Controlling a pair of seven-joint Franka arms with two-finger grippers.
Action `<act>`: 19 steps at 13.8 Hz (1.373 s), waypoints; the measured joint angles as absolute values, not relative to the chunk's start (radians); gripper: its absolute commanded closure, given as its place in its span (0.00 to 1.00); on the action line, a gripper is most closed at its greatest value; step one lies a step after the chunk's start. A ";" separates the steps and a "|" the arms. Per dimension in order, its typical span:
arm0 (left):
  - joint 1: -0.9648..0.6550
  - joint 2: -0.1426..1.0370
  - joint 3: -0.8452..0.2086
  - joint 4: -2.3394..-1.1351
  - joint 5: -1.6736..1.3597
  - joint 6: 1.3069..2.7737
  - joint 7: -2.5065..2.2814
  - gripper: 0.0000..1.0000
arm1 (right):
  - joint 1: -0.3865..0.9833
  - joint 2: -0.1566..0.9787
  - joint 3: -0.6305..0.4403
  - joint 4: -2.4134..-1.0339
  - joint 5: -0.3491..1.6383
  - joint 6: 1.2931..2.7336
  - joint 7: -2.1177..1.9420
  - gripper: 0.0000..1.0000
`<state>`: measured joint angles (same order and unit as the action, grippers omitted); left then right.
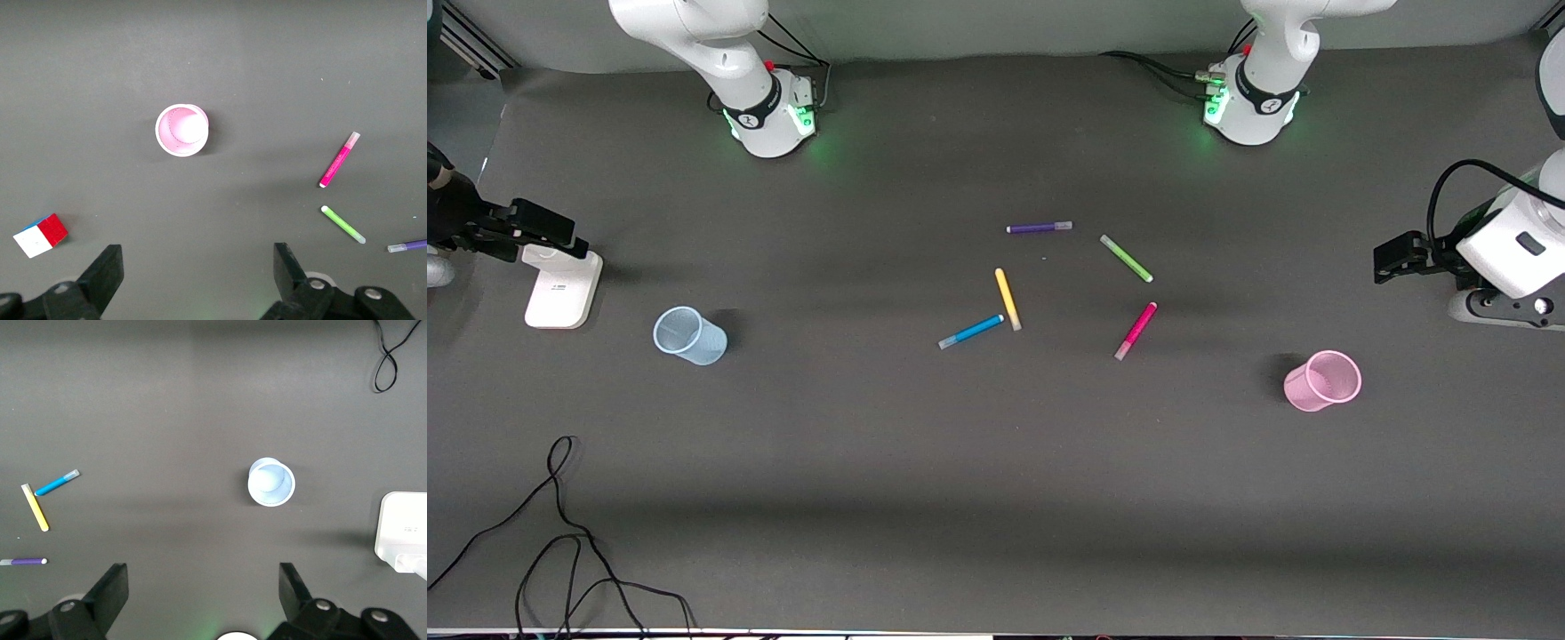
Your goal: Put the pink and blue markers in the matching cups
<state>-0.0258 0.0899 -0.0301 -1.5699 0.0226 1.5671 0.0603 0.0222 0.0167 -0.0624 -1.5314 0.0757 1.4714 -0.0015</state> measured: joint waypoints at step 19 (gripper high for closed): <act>-0.060 0.094 -0.370 -1.577 0.018 1.587 0.109 0.01 | 0.099 0.165 -0.006 -1.467 0.066 1.476 0.378 0.00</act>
<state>-0.0600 0.0945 -0.3702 -1.5768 0.0181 1.5872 0.1088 0.0989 0.1648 -0.0059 -1.4666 0.0662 1.4760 0.3775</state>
